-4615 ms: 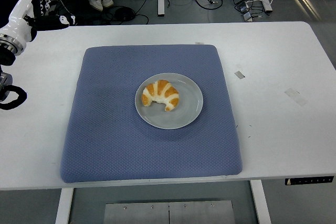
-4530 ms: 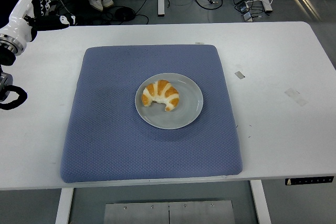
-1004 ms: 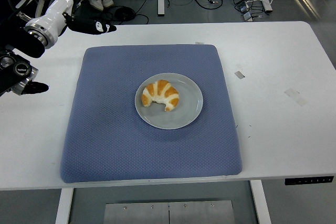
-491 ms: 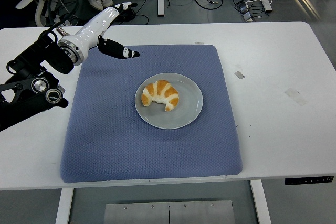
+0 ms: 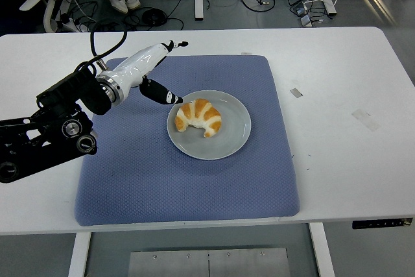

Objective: Place the bread on the table

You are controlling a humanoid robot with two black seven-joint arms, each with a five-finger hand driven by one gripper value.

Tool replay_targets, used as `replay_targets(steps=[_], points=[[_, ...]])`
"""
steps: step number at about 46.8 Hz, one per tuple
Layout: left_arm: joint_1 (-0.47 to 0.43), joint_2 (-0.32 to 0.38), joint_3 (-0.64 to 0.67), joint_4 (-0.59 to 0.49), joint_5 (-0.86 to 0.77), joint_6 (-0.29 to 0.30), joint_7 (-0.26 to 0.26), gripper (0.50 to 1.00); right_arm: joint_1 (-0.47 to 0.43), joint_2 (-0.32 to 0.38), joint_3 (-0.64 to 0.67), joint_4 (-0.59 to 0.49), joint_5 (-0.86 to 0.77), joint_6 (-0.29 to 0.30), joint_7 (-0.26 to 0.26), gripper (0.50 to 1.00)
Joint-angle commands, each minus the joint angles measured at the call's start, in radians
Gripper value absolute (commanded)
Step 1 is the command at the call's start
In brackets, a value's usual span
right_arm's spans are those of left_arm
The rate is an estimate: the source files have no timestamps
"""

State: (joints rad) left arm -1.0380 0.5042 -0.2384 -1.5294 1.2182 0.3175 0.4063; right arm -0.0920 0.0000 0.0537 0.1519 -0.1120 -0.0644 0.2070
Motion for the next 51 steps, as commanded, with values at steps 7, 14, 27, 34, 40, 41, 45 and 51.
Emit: replay_targets(steps=[7,14,27,34,40,41,45,51], points=[[-0.019,-0.015,0.005,0.000,-0.014,-0.072,0.019,0.975,0.000,0.000,0.000,0.000,0.000,0.000,0.000,1.000],[-0.036,-0.036,0.034,0.002,-0.014,-0.100,0.028,0.971,0.000,0.000,0.000,0.000,0.000,0.000,0.000,1.000],[-0.056,-0.050,0.060,0.006,0.000,-0.121,0.031,0.965,0.000,0.000,0.000,0.000,0.000,0.000,0.000,1.000],[-0.060,-0.049,0.068,0.008,0.012,-0.143,0.037,0.961,0.000,0.000,0.000,0.000,0.000,0.000,0.000,1.000],[-0.063,-0.053,0.093,0.014,0.038,-0.156,0.045,0.948,0.000,0.000,0.000,0.000,0.000,0.000,0.000,1.000],[-0.063,-0.053,0.093,0.014,0.041,-0.156,0.045,0.946,0.000,0.000,0.000,0.000,0.000,0.000,0.000,1.000],[-0.066,-0.053,0.096,0.020,0.041,-0.161,0.045,0.940,0.000,0.000,0.000,0.000,0.000,0.000,0.000,1.000],[-0.071,-0.056,0.111,0.034,0.046,-0.161,0.043,0.933,0.000,0.000,0.000,0.000,0.000,0.000,0.000,1.000]])
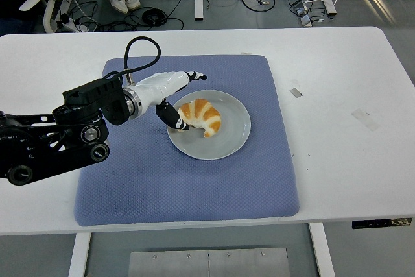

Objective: Place the bread on the table

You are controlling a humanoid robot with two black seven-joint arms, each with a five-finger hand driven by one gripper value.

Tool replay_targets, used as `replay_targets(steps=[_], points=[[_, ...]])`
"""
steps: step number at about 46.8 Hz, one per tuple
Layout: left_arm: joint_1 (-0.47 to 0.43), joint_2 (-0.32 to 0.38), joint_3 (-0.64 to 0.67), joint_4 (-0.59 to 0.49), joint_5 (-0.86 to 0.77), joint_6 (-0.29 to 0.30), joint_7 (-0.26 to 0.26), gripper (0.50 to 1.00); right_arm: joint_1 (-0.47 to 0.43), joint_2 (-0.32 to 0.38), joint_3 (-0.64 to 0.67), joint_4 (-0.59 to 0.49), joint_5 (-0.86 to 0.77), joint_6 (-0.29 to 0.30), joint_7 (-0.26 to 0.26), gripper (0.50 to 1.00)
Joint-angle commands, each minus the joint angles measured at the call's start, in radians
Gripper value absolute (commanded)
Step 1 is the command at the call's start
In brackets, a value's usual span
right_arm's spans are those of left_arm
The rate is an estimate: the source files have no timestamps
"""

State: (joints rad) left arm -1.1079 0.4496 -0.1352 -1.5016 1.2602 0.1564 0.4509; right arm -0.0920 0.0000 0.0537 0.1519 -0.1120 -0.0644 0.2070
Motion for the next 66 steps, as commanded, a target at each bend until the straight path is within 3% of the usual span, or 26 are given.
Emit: replay_targets(steps=[1,19,47,57,66], points=[[-0.001,-0.005,0.009,0.007,0.005,0.000,-0.003,0.930,0.000,0.000,0.000,0.000,0.000,0.000,0.000,1.000],[-0.009,-0.077,0.042,0.061,0.042,0.011,-0.011,0.860,0.000,0.000,0.000,0.000,0.000,0.000,0.000,1.000],[-0.003,-0.080,0.086,0.064,0.088,0.074,-0.012,0.857,0.000,0.000,0.000,0.000,0.000,0.000,0.000,1.000],[0.000,-0.091,0.103,0.076,0.088,0.075,-0.015,0.792,0.000,0.000,0.000,0.000,0.000,0.000,0.000,1.000],[0.000,-0.095,0.108,0.087,0.088,0.075,-0.018,0.766,0.000,0.000,0.000,0.000,0.000,0.000,0.000,1.000]])
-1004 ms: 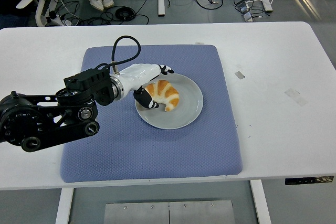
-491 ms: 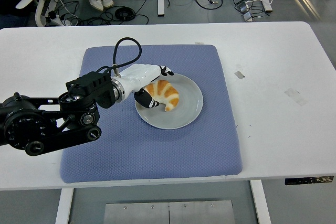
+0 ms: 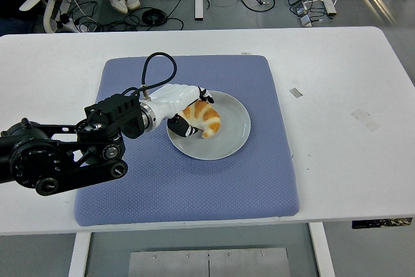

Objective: Place the bread on the table

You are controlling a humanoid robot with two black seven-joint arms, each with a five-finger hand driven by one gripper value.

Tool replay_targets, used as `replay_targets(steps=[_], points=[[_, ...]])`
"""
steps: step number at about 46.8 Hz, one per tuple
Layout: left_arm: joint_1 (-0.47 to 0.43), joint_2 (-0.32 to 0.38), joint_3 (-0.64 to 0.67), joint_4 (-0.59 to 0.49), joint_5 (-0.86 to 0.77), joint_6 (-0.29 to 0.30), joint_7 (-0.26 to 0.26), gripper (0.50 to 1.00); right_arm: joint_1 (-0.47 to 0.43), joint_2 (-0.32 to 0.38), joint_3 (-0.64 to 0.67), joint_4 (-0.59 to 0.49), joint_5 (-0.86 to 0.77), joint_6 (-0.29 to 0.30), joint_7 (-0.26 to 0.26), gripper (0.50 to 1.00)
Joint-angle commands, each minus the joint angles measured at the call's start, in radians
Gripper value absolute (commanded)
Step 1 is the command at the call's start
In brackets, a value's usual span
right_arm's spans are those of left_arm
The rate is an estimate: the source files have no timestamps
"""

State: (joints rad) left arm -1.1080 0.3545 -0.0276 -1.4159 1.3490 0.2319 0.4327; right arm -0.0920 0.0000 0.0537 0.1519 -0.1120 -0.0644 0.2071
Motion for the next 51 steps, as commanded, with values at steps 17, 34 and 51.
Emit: replay_targets(steps=[17,34,51], points=[[0.000,0.001,0.029,0.005,0.010,0.000,-0.002,0.698,0.000,0.000,0.000,0.000,0.000,0.000,0.000,1.000],[0.000,0.008,0.035,0.005,0.019,-0.002,-0.020,0.537,0.000,0.000,0.000,0.000,0.000,0.000,0.000,1.000],[-0.007,0.027,0.015,0.008,0.015,-0.002,-0.031,0.510,0.000,0.000,0.000,0.000,0.000,0.000,0.000,1.000]])
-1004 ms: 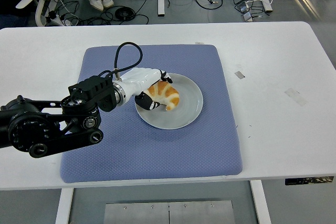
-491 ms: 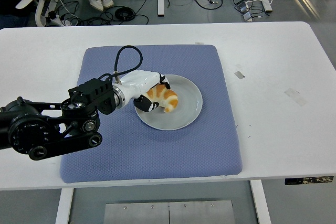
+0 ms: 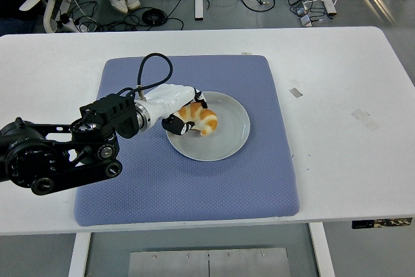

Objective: Place the bread on the table

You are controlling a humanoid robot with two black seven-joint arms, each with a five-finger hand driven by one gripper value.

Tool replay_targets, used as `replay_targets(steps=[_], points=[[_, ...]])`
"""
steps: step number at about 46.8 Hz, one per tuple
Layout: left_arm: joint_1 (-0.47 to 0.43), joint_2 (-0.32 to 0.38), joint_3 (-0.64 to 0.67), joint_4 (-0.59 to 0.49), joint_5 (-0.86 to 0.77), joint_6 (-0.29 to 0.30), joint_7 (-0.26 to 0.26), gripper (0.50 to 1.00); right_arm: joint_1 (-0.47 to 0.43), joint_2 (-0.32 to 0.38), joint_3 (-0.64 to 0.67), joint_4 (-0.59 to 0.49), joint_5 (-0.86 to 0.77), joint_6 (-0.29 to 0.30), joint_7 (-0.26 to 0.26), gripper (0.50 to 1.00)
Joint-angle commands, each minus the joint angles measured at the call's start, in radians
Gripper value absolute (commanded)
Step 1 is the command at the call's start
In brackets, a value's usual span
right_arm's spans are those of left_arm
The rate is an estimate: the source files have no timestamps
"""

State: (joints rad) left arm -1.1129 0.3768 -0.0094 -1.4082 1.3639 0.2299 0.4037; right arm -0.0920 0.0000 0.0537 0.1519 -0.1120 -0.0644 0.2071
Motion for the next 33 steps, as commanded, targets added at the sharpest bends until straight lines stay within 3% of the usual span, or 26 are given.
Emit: replay_targets(steps=[1,14,33], points=[[-0.002,0.007,-0.006,0.000,-0.002,0.002,-0.002,0.510,0.000,0.000,0.000,0.000,0.000,0.000,0.000,1.000],[-0.005,0.027,-0.026,-0.002,0.001,0.000,-0.002,0.510,0.000,0.000,0.000,0.000,0.000,0.000,0.000,1.000],[-0.025,0.113,-0.044,-0.003,-0.003,-0.001,-0.003,0.500,0.000,0.000,0.000,0.000,0.000,0.000,0.000,1.000]])
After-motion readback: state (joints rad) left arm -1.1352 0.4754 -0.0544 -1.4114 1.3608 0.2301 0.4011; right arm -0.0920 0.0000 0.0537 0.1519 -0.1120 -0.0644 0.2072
